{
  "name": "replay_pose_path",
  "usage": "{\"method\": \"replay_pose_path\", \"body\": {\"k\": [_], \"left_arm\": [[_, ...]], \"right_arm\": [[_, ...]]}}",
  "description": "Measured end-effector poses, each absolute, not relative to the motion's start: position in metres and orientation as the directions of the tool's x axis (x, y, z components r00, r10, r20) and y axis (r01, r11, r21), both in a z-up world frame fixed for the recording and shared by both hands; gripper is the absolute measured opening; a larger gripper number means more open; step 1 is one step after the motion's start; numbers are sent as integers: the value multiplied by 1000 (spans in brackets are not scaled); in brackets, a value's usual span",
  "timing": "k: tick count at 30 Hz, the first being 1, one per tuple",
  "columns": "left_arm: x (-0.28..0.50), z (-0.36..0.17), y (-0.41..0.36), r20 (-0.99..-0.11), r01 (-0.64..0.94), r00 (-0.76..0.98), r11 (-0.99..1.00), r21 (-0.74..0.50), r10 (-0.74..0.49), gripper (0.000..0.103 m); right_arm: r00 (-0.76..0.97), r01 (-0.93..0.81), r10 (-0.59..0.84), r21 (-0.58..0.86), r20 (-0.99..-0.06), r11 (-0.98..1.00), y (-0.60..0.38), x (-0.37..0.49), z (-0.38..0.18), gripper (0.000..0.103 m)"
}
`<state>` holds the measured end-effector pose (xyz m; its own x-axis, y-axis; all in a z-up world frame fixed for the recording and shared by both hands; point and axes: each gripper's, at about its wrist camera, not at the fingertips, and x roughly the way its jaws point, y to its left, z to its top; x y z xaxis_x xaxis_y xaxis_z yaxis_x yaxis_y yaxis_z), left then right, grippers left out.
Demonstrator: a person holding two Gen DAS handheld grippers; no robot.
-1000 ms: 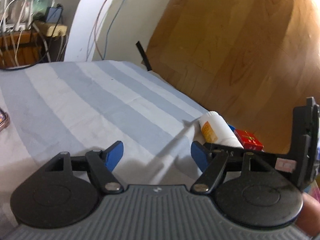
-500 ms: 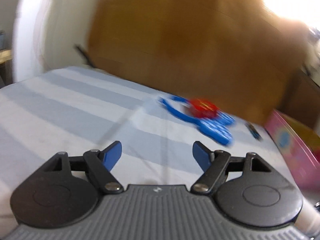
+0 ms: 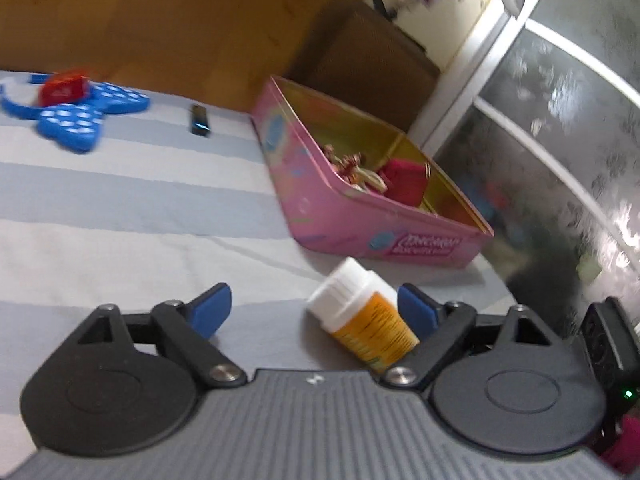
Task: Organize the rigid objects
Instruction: 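Carry the pill bottle into the tin and open the right gripper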
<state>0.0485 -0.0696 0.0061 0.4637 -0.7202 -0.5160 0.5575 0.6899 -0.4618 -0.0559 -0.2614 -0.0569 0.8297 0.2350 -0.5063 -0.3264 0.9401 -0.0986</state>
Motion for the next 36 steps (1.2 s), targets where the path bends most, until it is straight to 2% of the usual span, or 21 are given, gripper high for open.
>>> {"method": "replay_pose_path", "body": {"k": [2,3,4,6,10,15,17,23,24,26,28,30,36], "left_arm": [[50,5,-84,-529,558,428,675,-483,-733,90],[53,2,-90,-532,561,402,659,-501,-746,80],[52,0,-97,-539,566,375,646,-512,-754,77],[47,7,-105,-536,579,406,662,-476,-740,76],[54,47,-119,-459,638,424,617,-460,-781,74],[81,85,-172,-407,690,498,634,-350,-766,78],[99,86,-187,-410,677,508,646,-353,-757,77],[125,75,-212,-476,596,586,747,-295,-656,79],[124,73,-210,-476,589,587,749,-304,-655,79],[118,70,-205,-469,589,591,748,-304,-656,79],[109,73,-196,-459,591,611,757,-277,-645,80],[96,76,-183,-434,600,630,758,-256,-644,84],[62,78,-148,-385,606,670,767,-212,-635,84]], "right_arm": [[833,-328,243,-89,-497,941,-261,-57,-60,51],[837,-329,247,-89,-487,940,-262,-60,-62,51],[841,-331,249,-92,-480,939,-261,-62,-62,50],[856,-320,237,-109,-460,941,-259,-66,-61,50],[905,-281,228,-101,-359,954,-278,-69,-36,50],[953,-193,141,-177,-267,965,-302,-39,5,50],[956,-158,105,-181,-272,971,-310,-13,15,50],[923,-15,-28,-110,-385,994,-325,66,12,51],[919,23,-63,-108,-389,994,-325,76,10,52],[921,84,-109,-83,-374,993,-329,92,7,68],[929,128,-123,-10,-349,992,-334,93,10,78],[939,143,-116,60,-324,988,-336,78,14,80],[974,147,-122,122,-193,982,-315,-3,3,79]]}}
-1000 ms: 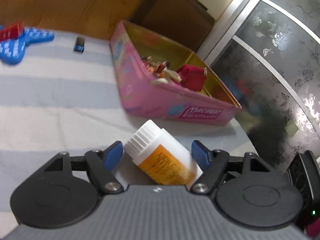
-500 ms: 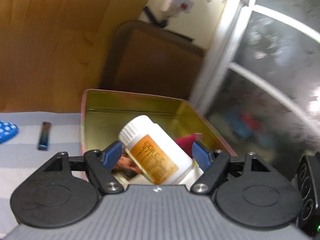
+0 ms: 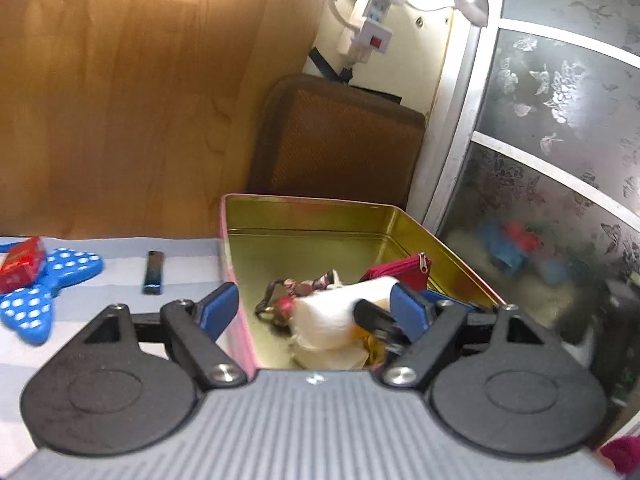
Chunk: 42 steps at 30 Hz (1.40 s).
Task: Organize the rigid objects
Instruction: 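Carry the pill bottle into the tin and open the right gripper, then grasp the blue lighter with the right gripper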
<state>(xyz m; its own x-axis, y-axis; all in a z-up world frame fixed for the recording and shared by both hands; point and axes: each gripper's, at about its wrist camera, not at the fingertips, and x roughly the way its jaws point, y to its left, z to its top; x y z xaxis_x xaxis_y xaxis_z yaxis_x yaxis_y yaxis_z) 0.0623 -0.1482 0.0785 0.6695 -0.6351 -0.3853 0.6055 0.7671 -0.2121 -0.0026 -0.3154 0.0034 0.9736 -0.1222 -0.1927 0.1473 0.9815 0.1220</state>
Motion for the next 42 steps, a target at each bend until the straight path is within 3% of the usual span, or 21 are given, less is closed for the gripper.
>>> {"method": "replay_pose_path", "body": {"k": [3,7,13,20,32,35,37,42], "left_arm": [[47,72,-132,-372,599,693,780,-180,-618,84],[38,52,-107,-406,562,721,817,-131,-561,88],[55,33,-45,-447,373,796,912,-170,-409,90],[68,18,3,-432,177,876,977,-122,-213,90],[68,3,-1,-416,194,885,978,-76,-208,90],[68,3,2,-422,180,884,979,-94,-203,90],[69,3,4,-423,158,887,982,-104,-187,90],[70,3,6,-424,141,888,983,-120,-180,90]], "right_arm": [[982,159,-142,139,-127,977,-300,-31,-11,79],[990,113,-98,144,-106,983,-276,-45,-24,79],[991,-2,9,48,-135,999,-228,-32,-29,72],[989,8,-17,-61,-145,998,-195,-18,-34,71],[981,-17,0,-81,-196,997,-191,-9,-34,71],[965,-56,32,-86,-262,995,-189,4,-35,60],[951,-97,72,-69,-302,993,-187,16,-34,44],[937,-147,103,-108,-334,983,-165,78,-11,40]]}}
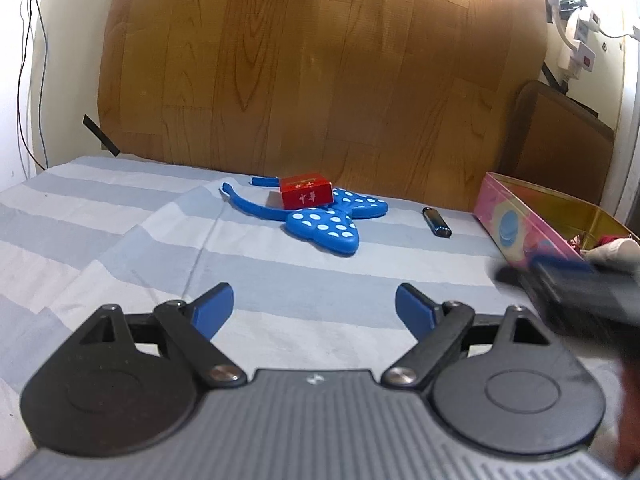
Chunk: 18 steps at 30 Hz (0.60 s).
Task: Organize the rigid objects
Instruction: 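Grasp the blue lighter with the right gripper, then lift the blue lighter and hold it above the table with the right gripper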
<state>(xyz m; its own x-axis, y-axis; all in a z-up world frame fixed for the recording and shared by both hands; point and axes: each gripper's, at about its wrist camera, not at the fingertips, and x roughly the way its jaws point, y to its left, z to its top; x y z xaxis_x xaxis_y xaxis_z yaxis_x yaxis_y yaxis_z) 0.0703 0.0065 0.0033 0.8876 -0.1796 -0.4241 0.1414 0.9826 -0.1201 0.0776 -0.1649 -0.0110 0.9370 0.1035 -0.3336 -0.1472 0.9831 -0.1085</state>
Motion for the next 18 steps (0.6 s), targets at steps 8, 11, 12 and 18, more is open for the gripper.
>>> {"method": "replay_pose_path", "body": {"k": [8,11,12,18], "left_arm": [[73,3,12,-422,140,886,978,-155,-194,90],[76,2,14,-428,144,880,975,-169,-204,90],[76,2,13,-428,147,880,975,-170,-207,90],[76,2,14,-431,151,877,973,-175,-214,90]], "right_arm": [[844,175,-159,-17,-512,985,-170,257,-1,36],[791,267,-234,-25,-566,963,-187,287,-16,36],[796,277,-234,-7,-558,961,-193,289,-17,37],[806,198,-141,37,-575,979,-199,275,-16,25]]}}
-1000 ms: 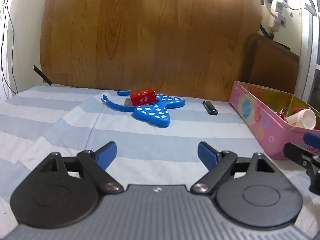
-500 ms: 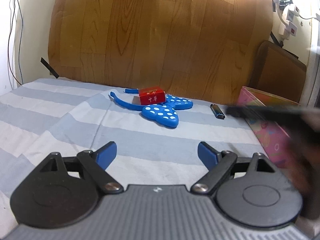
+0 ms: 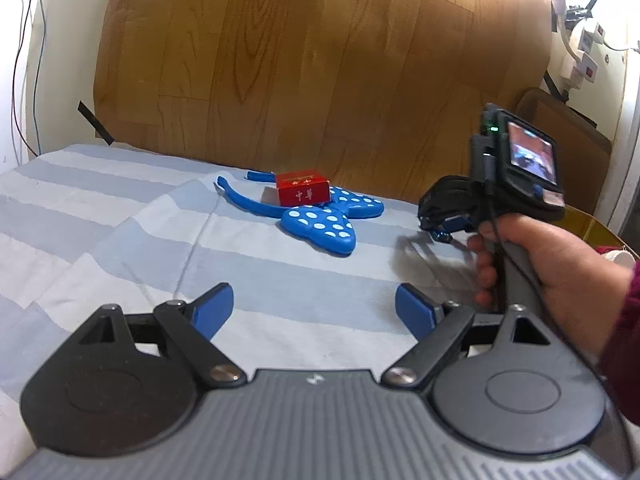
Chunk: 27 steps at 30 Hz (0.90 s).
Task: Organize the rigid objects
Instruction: 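Lift the blue lighter and hold it above the table with the right gripper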
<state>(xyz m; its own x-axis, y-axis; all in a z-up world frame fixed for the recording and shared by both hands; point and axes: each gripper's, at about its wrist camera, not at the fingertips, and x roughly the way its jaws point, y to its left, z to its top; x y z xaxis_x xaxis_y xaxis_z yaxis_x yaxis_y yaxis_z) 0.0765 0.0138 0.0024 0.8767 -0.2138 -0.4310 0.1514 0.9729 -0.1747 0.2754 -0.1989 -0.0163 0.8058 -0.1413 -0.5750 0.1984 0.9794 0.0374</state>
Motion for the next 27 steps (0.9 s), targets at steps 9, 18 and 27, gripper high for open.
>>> {"method": "replay_pose_path", "body": {"k": [9,18,27], "left_arm": [[81,0,27,-442,100,875,966,-238,-200,90],[79,0,26,-460,100,866,969,-224,-196,91],[79,-1,20,-466,104,867,978,-181,-179,91]], "right_arm": [[798,-167,148,22,-585,986,-169,151,-22,25],[829,-334,234,-114,-508,936,-188,4,-36,25],[832,-287,290,80,-474,954,-218,-7,-39,24]]}}
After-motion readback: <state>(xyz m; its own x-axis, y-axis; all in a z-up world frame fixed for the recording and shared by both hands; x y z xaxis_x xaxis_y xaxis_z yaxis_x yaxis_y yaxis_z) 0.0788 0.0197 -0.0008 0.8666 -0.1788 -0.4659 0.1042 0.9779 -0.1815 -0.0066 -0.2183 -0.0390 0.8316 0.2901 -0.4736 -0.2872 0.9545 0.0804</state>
